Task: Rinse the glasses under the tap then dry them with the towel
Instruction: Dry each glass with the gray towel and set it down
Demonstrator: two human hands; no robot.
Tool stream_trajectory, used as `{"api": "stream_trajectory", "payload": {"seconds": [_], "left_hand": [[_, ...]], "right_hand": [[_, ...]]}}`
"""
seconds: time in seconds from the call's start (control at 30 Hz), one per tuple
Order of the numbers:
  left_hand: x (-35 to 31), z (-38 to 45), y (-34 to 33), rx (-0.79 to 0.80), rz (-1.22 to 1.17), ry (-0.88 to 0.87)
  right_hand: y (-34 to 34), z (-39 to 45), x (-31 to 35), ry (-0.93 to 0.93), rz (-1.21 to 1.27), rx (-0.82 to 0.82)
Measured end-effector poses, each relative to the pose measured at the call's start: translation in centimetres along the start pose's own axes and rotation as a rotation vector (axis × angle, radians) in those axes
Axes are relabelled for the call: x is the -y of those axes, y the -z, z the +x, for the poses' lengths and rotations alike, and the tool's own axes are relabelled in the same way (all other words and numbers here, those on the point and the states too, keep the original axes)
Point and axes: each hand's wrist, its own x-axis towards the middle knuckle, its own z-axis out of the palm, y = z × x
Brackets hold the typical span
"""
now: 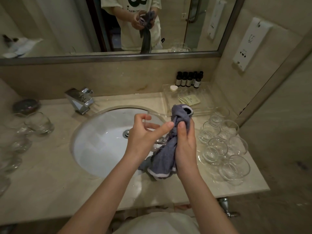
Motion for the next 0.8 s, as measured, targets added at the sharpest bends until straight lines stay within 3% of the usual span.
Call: {"api": "stream_trajectory", "payload": {"seconds": [0.1, 0.2, 0.27, 0.37, 0.47, 0.57, 0.67, 0.8], "left_hand": [[0.0, 0.3, 0.7, 0.116, -0.253, 0.093], [0.3, 0.3, 0.8, 0.275, -0.511, 0.249], [0.6, 0.2, 0.6, 0.256, -0.602, 0.344], [0.9, 0.2, 0.2, 0.143, -0.495, 0.347], [1.2, 0.2, 0.0, 0.023, -0.299, 0.199], [1.2, -0.3, -0.4, 0.003, -0.189, 0.113], [1.3, -0.6, -0.3, 0.051, -0.278, 0.131], [1.4, -0.4, 0.1, 0.185, -0.52, 0.321]], "right_hand": [[0.1, 0.2, 0.1, -0.082, 0.125, 0.015], [0.2, 0.6, 0.0, -0.089, 0.086, -0.001], [0.1, 0.4, -0.2, -0.052, 0.031, -0.006], [0.1, 0.0, -0.5, -0.012, -0.014, -0.015], [0.1, -0.3, -0.5, 0.009, -0.033, -0.016], [0.2, -0.1, -0.6, 0.035, -0.084, -0.014], [0.4, 0.1, -0.7, 0.032, -0.076, -0.01], [0.6, 0.0, -0.6, -0.043, 0.008, -0.021]]}}
